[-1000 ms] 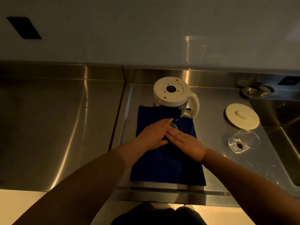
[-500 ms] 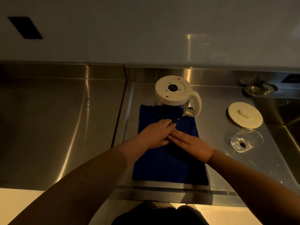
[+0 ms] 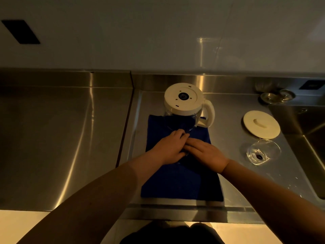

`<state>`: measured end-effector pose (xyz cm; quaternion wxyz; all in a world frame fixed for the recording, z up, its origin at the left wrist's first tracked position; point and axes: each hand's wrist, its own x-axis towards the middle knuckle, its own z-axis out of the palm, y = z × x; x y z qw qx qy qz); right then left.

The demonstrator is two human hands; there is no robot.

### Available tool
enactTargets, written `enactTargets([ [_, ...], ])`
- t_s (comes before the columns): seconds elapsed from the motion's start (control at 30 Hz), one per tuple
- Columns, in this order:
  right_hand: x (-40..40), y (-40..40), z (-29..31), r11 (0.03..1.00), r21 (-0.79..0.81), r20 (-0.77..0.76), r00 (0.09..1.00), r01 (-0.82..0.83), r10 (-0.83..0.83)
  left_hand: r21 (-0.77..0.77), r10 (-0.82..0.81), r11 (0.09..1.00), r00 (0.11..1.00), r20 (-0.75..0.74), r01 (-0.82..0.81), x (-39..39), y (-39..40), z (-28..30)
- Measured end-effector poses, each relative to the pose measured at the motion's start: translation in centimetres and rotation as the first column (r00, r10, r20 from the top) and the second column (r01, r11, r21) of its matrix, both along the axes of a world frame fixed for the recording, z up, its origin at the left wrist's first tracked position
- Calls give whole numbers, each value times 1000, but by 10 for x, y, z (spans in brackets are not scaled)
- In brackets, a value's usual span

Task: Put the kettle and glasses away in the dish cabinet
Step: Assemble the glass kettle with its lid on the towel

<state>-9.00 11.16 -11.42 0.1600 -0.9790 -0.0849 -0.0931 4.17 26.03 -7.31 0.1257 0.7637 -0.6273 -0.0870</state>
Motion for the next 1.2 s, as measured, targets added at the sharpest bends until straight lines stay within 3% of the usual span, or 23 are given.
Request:
enactTargets([
  [0.6, -14, -4, 5, 995, -92, 150, 988, -29, 43, 18, 9, 1000, 1000, -11, -9, -15, -11, -1],
  [0.77, -52, -40, 25, 996, -48, 181, 981, 74, -65, -21, -58, 998, 998, -21, 57, -47, -54, 10],
  [1.03, -139, -120, 45, 977, -85, 109, 977, 195, -186, -33, -107, 994, 994, -29, 106, -122, -145, 18],
  [1.2, -172, -173, 47, 980, -87, 46, 984, 178, -175, -33, -86, 996, 994, -72, 83, -158, -190, 10],
])
